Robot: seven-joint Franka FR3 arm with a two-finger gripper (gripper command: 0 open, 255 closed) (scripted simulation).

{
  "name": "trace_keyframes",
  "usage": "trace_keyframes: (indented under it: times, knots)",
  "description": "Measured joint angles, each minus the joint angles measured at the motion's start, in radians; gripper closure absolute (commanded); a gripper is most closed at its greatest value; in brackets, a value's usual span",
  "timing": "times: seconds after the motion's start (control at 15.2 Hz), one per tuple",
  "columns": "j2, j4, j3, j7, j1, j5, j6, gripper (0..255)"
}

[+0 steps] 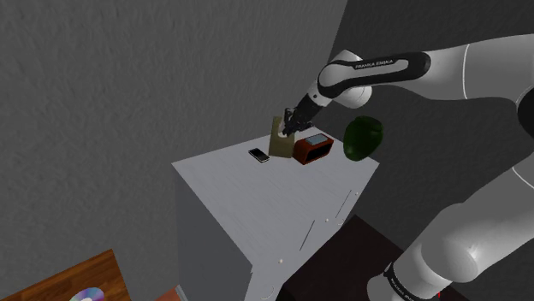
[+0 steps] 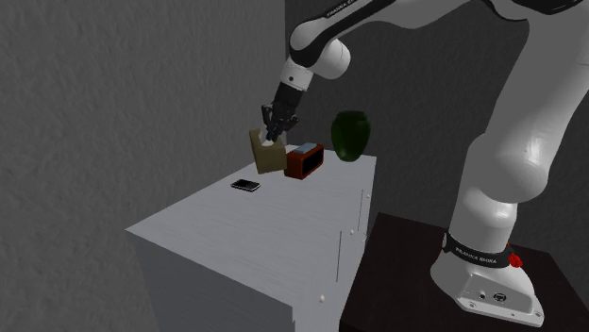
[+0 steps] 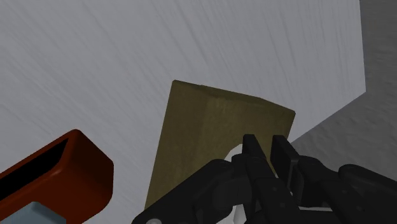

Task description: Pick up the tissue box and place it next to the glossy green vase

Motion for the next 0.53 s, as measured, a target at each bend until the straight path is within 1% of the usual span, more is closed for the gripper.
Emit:
trace_keyframes:
  times: [0.53]
  knots:
    - [-0.031, 0.075, 0.000, 0.040, -0.007, -0.030, -0.102, 255]
